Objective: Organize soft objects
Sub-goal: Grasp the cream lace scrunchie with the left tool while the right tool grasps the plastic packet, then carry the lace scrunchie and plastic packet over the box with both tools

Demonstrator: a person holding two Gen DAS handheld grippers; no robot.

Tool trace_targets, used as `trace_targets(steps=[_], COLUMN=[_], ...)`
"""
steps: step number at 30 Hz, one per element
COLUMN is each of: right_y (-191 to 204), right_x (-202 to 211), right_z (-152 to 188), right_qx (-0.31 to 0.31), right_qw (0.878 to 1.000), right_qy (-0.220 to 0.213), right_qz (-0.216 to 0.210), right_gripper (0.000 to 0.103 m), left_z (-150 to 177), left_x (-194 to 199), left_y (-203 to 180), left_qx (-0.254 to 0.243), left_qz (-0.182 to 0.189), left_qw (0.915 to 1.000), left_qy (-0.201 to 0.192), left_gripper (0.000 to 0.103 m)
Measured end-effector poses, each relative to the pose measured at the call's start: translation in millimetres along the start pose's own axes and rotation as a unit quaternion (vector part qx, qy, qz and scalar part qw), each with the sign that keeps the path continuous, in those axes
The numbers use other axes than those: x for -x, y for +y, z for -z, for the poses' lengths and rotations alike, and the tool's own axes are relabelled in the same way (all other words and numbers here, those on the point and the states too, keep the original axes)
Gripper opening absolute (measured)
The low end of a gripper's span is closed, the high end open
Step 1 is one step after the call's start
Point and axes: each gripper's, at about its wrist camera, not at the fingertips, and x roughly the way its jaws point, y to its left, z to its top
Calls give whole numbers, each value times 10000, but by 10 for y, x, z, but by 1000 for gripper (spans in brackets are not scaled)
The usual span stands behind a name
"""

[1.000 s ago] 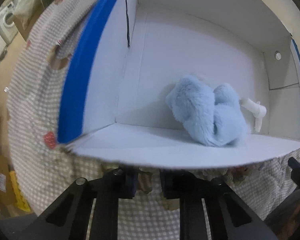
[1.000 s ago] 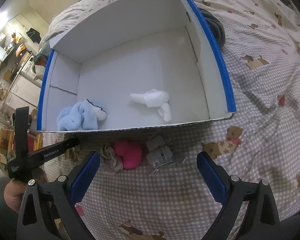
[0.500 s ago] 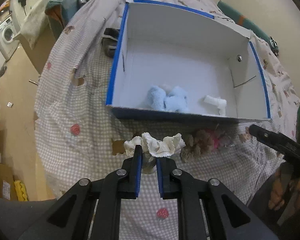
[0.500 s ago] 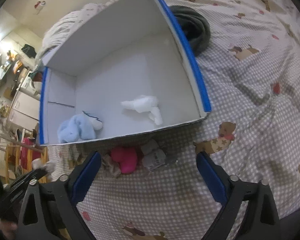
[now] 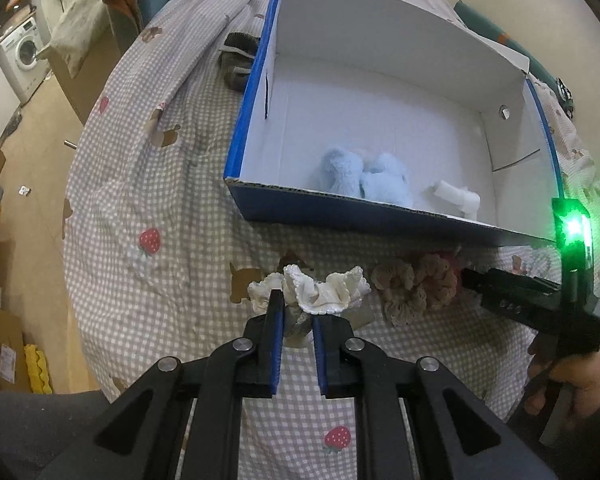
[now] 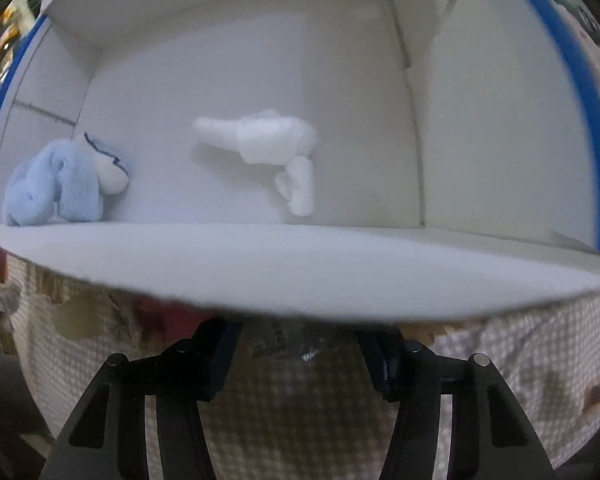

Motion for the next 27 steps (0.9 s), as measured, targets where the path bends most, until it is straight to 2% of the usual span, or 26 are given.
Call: trace_targets(steps=[6, 8, 10, 13, 17, 23, 27], right_y=[258, 327, 367, 404, 471, 481, 499], right_x=[-76, -81, -59, 0, 212, 785, 1004], right_z=[53, 64, 50, 50, 132, 304, 445], right_qx=[500, 655, 669, 710, 704, 604, 660], right_qw=[9987, 9977, 9977, 9975, 9971, 9925, 9895], right_qy=[131, 121, 68, -19, -214, -682, -849], right_qz=[29, 112, 20, -45, -206, -818, -965], right_gripper=[60, 53, 30, 17, 15, 15, 15], left_z=[-4, -7, -10, -16, -22, 21, 67], left_x=[41, 35, 27, 22, 19, 52, 72], left_y=[6, 4, 3, 6, 3, -17, -29], left_qx=[34, 29, 28, 35, 51, -51, -115], left_qz=[77, 74, 69, 55, 41, -28, -80], left_qw=[9999, 10000, 10000, 10000, 10000, 9999, 9998], left_qy=[-57, -55, -44, -52, -69, -138, -154], left_gripper=[12, 12, 12, 12, 12, 12, 12])
